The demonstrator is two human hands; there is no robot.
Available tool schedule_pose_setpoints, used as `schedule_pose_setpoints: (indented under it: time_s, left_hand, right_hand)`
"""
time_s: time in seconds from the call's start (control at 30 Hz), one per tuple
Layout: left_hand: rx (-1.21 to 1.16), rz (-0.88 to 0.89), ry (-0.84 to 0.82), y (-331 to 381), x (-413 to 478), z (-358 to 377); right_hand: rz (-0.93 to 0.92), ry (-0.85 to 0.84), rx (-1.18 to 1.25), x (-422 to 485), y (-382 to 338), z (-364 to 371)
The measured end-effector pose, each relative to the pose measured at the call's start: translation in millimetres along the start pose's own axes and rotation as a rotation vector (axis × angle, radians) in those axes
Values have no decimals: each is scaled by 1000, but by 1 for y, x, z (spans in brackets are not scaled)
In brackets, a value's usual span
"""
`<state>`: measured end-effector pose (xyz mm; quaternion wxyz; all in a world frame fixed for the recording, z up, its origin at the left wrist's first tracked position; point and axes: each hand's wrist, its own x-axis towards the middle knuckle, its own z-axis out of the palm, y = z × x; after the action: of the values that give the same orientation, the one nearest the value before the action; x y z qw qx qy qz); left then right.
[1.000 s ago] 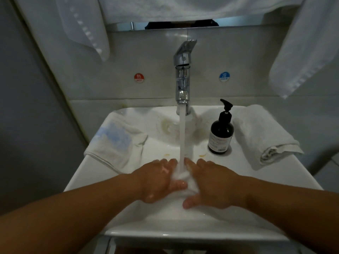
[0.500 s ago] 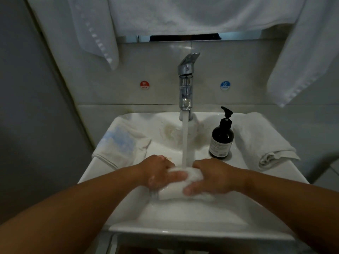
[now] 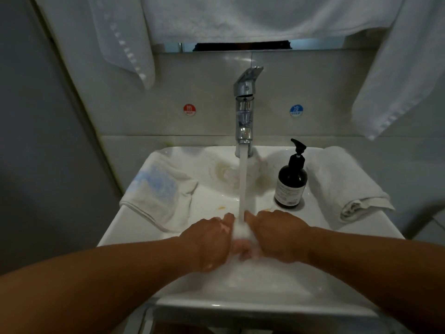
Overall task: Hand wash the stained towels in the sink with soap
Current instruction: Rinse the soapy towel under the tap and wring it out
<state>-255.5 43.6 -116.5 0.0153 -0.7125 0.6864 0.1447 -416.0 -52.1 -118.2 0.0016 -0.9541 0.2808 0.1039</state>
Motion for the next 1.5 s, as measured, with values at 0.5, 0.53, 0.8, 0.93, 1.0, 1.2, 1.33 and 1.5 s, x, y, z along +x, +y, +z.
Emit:
schedule_pose_setpoints:
  time_s: [0.5,0.53,0.8,0.93,1.0,1.2,1.33,1.5]
  left_hand:
    - [-219,74,-40,-17,3,-19]
    - [-224,75,-82,-15,0,-13]
    - [174,67,-32,0,8,-4]
    - [209,106,3,-5,15,-9]
    - [229,89,29,-4,17,-11]
    - [-158,8,-100,-15,20,-22]
    - [-285,111,-23,-39,11,-33]
    - [-416,30,-77,-70,4,-33]
  right_hand:
    - [8,-135,232,-28,1,-32]
    - [-20,-193,229,-30,-1,-28]
    - [-11,-129,116,2,1,-5]
    - [47,-70,128,6,3,-9]
    - [67,-47,107,5,1,-14]
    - [-30,-20,419,0,3,-20]
    - [-13,14,666,7,16,-23]
    - [-35,120,1113,6,28,-20]
